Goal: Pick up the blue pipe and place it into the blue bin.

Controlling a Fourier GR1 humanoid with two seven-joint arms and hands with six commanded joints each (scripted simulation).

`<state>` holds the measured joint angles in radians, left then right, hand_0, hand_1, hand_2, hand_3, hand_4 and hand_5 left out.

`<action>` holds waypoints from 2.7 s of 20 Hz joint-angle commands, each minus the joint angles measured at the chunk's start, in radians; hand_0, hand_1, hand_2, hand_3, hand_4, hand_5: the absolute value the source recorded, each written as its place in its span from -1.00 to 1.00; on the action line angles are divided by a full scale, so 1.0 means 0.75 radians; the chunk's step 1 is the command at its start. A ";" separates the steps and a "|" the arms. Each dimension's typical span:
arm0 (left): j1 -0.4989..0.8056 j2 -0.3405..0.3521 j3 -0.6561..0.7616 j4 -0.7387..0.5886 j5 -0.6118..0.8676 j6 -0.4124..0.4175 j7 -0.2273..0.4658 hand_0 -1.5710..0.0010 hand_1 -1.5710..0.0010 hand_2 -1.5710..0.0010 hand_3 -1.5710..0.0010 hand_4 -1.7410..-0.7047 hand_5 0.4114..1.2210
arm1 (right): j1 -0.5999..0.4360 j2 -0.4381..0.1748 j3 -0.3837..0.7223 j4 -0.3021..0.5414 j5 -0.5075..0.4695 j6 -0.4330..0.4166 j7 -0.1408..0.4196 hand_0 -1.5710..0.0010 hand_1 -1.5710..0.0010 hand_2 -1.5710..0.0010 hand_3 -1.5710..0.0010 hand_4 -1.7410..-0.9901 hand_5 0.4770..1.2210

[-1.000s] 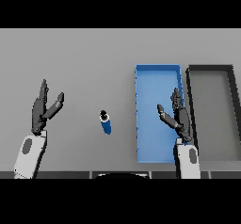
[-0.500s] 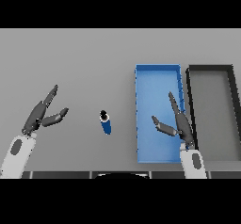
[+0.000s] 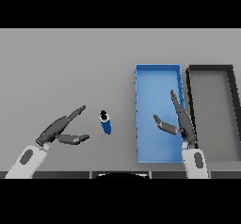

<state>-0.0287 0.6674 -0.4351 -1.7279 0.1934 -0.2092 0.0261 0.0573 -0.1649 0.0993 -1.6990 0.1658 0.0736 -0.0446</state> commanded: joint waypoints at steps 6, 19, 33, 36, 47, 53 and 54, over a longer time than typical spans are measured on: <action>-0.029 -0.110 -0.119 0.033 -0.112 -0.005 -0.022 1.00 1.00 1.00 1.00 0.19 -0.85 | 0.001 0.000 0.005 0.004 0.015 -0.004 0.009 1.00 1.00 1.00 1.00 0.41 -0.75; -0.172 -0.442 -0.180 0.379 -0.223 0.096 -0.107 1.00 1.00 1.00 1.00 0.23 -0.79 | 0.018 0.017 -0.006 0.012 -0.016 0.002 -0.006 1.00 1.00 1.00 1.00 0.44 -0.81; -0.193 -0.642 -0.177 0.457 -0.114 0.068 -0.175 -0.52 -0.61 -0.67 -0.60 -0.76 0.72 | 0.026 0.006 -0.001 0.020 0.021 -0.013 -0.028 1.00 1.00 1.00 1.00 0.50 -0.77; -0.190 -0.640 -0.195 0.452 -0.145 0.092 -0.218 -0.75 -0.80 -0.83 -0.80 -0.61 0.86 | 0.019 0.009 -0.004 0.005 0.006 -0.007 0.001 1.00 1.00 1.00 1.00 0.51 -0.78; -0.234 -0.722 -0.170 0.252 -0.176 0.111 -0.254 -0.98 -0.98 -0.99 -0.98 -0.49 0.99 | 0.028 -0.014 -0.004 0.022 0.035 -0.007 -0.010 1.00 1.00 1.00 1.00 0.62 -0.78; -0.276 -0.752 -0.170 0.211 -0.192 0.059 -0.158 -0.99 -1.00 -1.00 -1.00 -0.48 1.00 | 0.028 0.001 0.010 0.026 0.050 -0.015 -0.021 1.00 1.00 1.00 1.00 0.64 -0.74; -0.274 -0.755 -0.170 0.207 -0.195 0.049 -0.156 -1.00 -1.00 -1.00 -1.00 -0.48 1.00 | 0.023 -0.009 0.013 0.029 0.062 -0.012 -0.034 1.00 1.00 1.00 1.00 0.64 -0.73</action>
<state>-0.2340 0.1011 -0.5625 -1.5729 0.0462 -0.1742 -0.0919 0.0746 -0.1719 0.1092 -1.6772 0.2121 0.0643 -0.0702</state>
